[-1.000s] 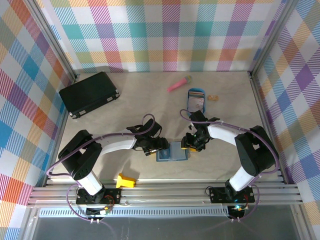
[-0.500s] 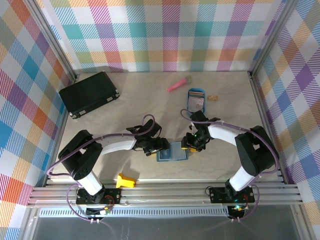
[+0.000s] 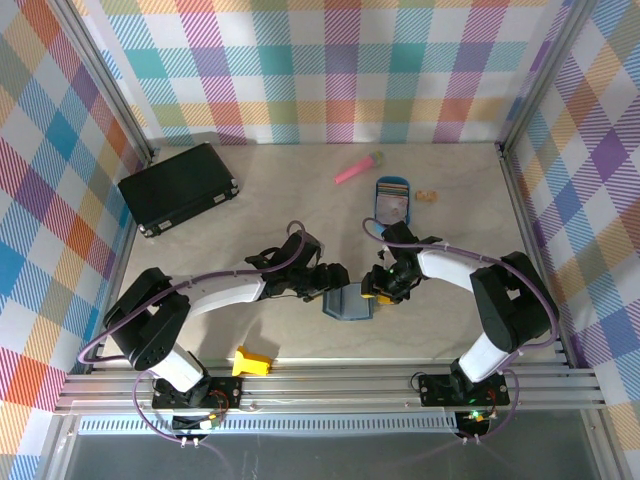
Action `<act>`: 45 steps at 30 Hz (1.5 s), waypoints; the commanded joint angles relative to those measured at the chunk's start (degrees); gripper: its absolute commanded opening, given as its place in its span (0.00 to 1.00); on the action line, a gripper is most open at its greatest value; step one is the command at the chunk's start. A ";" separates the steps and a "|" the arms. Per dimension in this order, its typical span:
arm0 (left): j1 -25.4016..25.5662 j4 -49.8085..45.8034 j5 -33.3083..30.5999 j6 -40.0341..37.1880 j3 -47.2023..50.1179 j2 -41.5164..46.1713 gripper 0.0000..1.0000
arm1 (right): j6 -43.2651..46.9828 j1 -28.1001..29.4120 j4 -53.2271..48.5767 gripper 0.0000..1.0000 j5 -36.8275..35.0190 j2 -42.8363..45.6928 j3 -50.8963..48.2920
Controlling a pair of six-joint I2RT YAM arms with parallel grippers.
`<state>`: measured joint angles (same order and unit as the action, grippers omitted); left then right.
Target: Put the credit cards into the card holder
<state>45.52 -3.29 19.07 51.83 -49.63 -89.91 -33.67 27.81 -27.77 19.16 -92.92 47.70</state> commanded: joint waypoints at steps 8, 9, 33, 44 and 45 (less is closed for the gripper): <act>1.40 6.69 3.60 3.42 1.12 -0.56 0.69 | -2.07 -0.09 4.53 0.45 3.56 -1.06 -3.97; 1.52 6.72 3.61 3.45 0.87 -0.80 0.69 | -2.72 -0.47 5.22 0.45 4.30 -0.55 -4.39; 5.99 11.88 1.03 5.97 -1.44 -11.31 0.69 | -8.44 -5.88 3.27 0.47 4.59 11.51 -5.87; 5.99 12.95 1.42 5.73 -0.79 -13.41 0.69 | 0.25 -8.37 -5.73 0.47 -0.06 16.54 -3.10; 5.98 13.28 1.43 5.78 -0.59 -13.64 0.68 | 0.98 -8.31 -6.10 0.47 0.07 16.55 -2.92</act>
<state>50.61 11.05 20.78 57.67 -50.92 -101.38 -36.47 19.79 -30.35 19.51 -77.32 42.78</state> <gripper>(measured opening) 0.685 0.473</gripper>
